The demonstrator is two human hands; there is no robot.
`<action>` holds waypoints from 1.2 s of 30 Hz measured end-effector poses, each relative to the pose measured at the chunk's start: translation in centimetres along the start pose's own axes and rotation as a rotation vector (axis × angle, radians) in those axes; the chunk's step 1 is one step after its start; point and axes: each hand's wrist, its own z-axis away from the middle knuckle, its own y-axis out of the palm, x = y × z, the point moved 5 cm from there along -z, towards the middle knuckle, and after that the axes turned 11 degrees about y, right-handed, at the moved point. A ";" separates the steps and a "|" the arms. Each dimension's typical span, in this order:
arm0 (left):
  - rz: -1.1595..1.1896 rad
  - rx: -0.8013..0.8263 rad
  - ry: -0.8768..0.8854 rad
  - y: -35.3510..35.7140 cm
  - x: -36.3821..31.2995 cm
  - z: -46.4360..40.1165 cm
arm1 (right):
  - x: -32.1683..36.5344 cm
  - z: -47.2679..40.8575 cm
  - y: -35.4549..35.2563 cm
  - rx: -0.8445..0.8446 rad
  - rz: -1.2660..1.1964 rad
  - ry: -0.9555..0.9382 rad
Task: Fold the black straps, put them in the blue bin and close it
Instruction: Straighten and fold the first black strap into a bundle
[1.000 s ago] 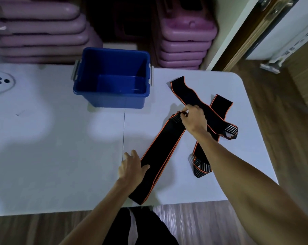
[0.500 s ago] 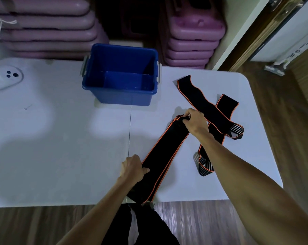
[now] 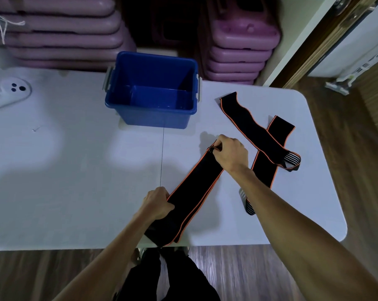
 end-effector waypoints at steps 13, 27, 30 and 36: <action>0.063 0.006 0.017 0.4 1.2 0.1 | -2.0 -1.6 0.2 -0.082 0.126 0.087; 0.087 -0.059 0.075 -0.9 1.5 -0.1 | -3.1 -3.8 -0.2 -0.003 -0.065 0.204; 0.074 -0.041 0.089 -0.6 1.3 0.1 | -3.0 -4.4 -0.5 -0.034 -0.104 0.217; 0.093 -0.124 0.047 -0.7 1.9 -0.1 | -2.6 -5.8 -0.6 -0.077 -0.219 0.252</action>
